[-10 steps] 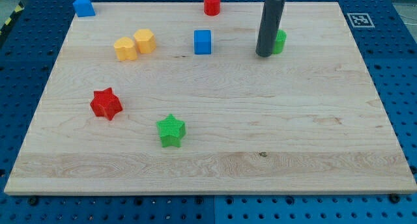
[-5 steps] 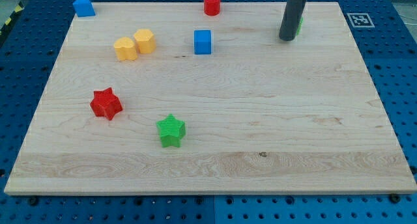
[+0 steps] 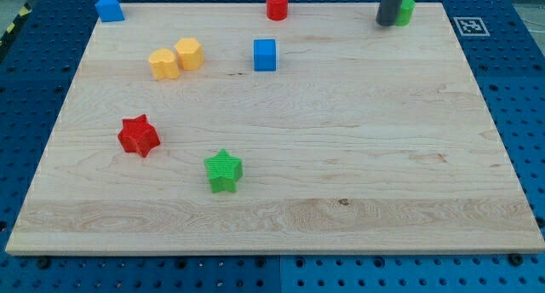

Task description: Place the green circle at the top right corner

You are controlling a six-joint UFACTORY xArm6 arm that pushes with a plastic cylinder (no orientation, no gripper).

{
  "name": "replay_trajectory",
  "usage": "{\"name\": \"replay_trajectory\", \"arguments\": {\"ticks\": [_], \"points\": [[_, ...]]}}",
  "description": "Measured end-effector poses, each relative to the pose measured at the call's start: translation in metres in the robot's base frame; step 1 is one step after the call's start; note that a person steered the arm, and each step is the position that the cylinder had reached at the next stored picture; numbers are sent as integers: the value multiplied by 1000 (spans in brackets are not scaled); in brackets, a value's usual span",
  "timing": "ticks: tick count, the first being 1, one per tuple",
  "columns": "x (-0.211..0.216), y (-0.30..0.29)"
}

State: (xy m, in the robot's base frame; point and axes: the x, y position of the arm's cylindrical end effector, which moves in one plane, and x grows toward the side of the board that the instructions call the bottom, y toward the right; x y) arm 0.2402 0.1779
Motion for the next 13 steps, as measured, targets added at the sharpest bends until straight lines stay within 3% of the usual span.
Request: {"name": "replay_trajectory", "arguments": {"ticks": [2,4,6,8,9,11,13], "points": [[-3,-48],[-39,-3],[-46,25],[-34,-33],[-27,-34],[-25,26],[-35,50]]}}
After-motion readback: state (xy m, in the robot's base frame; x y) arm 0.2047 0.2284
